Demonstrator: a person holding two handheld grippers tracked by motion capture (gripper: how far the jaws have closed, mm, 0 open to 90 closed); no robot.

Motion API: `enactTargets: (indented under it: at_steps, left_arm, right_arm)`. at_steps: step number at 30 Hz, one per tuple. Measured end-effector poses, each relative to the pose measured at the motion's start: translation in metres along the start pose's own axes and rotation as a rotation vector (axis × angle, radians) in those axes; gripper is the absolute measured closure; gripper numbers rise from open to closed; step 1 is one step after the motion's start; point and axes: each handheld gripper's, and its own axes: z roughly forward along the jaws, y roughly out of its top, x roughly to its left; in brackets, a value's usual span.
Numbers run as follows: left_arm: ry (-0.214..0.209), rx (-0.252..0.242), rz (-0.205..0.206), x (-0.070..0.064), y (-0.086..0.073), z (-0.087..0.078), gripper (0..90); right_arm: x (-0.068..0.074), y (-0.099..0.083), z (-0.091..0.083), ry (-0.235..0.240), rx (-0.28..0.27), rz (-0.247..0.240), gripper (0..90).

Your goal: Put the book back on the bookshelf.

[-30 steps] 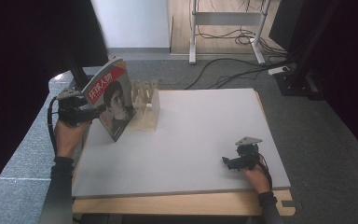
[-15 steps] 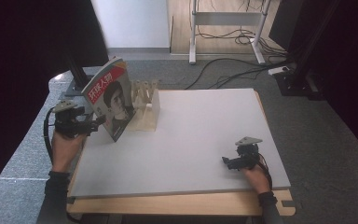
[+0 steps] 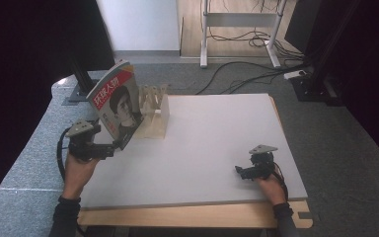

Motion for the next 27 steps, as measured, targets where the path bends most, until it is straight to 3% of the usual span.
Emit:
enactTargets:
  at_steps: [4,11,17,23,27]
  left_arm:
    - [-0.045,0.015,0.024,-0.012,-0.004,0.013,0.0]
    - [-0.081,0.045,0.070,-0.031,-0.012,0.043,0.0]
    - [-0.128,0.060,0.062,-0.038,-0.024,0.066,0.0]
    - [-0.156,0.102,0.072,-0.044,-0.041,0.090,0.0]
    - [-0.146,0.135,0.090,-0.049,-0.052,0.102,0.0]
  right_arm:
    - [0.000,0.000,0.000,-0.001,-0.001,0.000,0.0]
    - [0.000,0.000,0.000,0.000,-0.002,-0.001,0.0]
    - [0.000,0.000,0.000,-0.001,-0.002,-0.001,0.0]
    - [0.000,0.000,0.000,-0.001,-0.001,0.000,0.0]
    - [0.000,0.000,0.000,-0.002,-0.002,0.000,0.0]
